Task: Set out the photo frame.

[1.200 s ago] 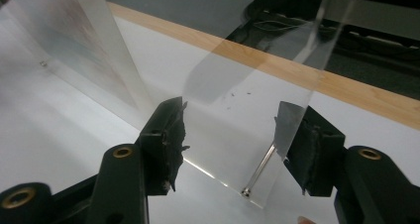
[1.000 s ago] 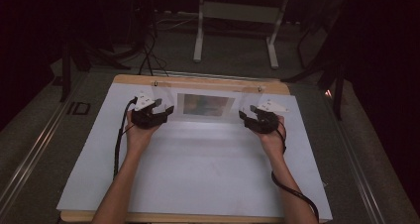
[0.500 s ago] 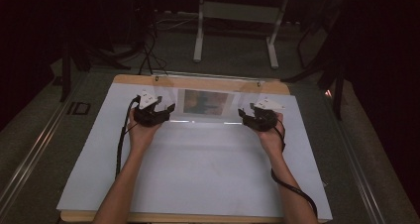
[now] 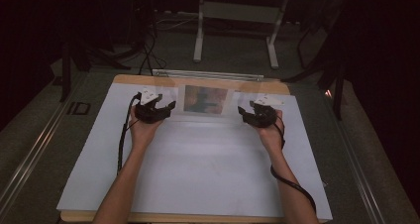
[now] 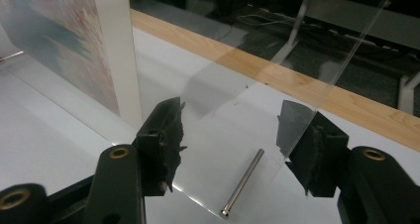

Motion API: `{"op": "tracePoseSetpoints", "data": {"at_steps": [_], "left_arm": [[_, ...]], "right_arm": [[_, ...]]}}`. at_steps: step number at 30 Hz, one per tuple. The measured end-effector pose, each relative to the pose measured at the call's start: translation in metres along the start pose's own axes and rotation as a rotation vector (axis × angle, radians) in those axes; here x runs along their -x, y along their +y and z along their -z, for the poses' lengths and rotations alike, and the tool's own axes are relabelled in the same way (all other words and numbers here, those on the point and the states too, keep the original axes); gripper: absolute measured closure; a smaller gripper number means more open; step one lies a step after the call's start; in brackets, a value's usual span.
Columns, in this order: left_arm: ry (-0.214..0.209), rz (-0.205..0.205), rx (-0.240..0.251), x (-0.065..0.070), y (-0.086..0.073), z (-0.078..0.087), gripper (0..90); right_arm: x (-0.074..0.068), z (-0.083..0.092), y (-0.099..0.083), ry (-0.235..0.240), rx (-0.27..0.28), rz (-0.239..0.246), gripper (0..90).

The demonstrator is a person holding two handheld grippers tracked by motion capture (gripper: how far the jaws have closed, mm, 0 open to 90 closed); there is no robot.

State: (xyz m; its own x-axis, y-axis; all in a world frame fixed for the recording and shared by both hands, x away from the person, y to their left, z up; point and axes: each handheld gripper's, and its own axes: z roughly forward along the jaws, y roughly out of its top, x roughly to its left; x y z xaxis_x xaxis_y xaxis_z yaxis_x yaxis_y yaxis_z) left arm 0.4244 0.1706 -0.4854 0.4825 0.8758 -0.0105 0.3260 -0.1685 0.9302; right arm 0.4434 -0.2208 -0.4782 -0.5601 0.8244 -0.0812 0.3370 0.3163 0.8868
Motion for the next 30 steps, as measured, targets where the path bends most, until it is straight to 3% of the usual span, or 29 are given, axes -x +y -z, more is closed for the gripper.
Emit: {"op": "tracePoseSetpoints", "data": {"at_steps": [10,15,30], "left_arm": [[-0.01,0.024,-0.02,-0.006,0.005,-0.008,36.7],[-0.013,0.059,-0.005,-0.008,0.005,-0.011,36.7],[-0.023,0.099,0.012,-0.011,0.004,-0.012,37.0]], "right_arm": [[0.007,-0.008,0.005,0.016,-0.021,-0.028,41.9],[0.009,-0.011,0.005,0.024,-0.018,-0.046,41.8],[0.017,-0.013,0.005,0.073,-0.01,-0.088,43.5]]}}
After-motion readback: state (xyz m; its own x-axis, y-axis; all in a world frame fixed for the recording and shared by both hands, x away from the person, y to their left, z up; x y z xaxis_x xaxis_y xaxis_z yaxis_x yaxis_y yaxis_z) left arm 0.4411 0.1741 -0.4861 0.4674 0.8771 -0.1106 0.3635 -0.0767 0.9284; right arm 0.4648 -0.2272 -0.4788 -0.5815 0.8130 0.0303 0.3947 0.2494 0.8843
